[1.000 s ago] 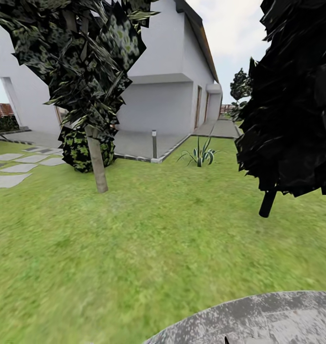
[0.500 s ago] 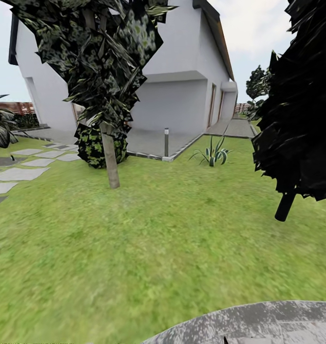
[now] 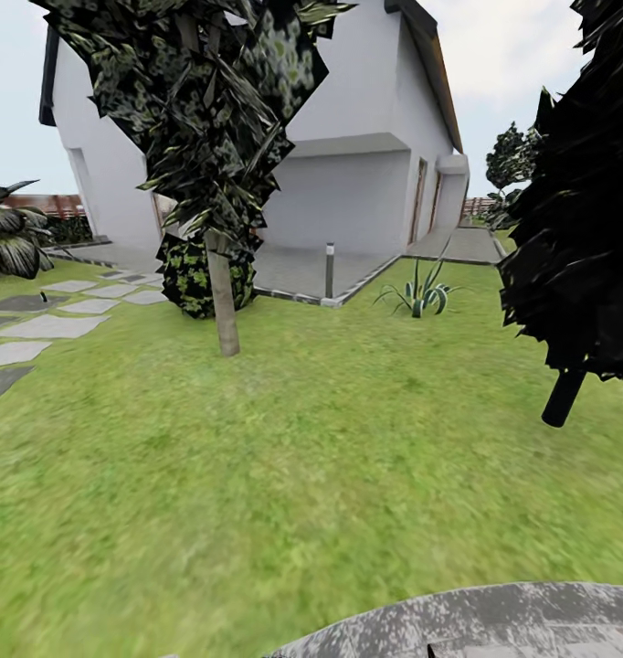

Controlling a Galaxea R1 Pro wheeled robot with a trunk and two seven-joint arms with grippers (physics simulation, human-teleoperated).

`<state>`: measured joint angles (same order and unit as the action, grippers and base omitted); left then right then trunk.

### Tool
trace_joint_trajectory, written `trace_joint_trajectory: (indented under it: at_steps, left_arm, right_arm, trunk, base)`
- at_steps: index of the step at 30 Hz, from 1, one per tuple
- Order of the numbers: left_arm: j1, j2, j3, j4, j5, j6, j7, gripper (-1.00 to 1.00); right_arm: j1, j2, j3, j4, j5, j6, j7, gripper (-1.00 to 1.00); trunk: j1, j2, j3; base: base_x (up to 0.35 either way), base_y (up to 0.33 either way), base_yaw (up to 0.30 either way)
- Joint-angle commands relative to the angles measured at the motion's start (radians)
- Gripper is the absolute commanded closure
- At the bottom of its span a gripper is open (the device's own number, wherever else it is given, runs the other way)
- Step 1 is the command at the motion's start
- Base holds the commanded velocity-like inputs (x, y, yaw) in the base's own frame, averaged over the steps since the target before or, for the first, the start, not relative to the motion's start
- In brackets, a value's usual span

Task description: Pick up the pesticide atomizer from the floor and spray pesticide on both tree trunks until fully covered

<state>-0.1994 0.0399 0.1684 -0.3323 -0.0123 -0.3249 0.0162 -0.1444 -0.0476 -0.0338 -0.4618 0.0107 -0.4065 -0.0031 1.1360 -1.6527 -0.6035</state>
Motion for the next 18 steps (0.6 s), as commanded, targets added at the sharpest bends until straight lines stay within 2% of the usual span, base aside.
trace_joint_trajectory:
  at_steps: [1,18]
  left_arm:
    - [0.000,0.000,0.000,0.000,0.000,0.000,0.001,-1.00]
    - [0.000,0.000,-0.001,0.000,0.000,0.000,0.014,-1.00]
  right_arm:
    - [0.000,0.000,0.000,0.000,0.000,0.000,0.000,-1.00]
    - [0.000,0.001,0.001,0.024,0.000,0.000,0.000,-1.00]
  trunk:
    - [0.004,-0.007,-0.003]
    - [0.069,-0.126,-0.057]
  base:
    - [0.000,0.000,0.197]
    - [0.000,0.000,0.261]
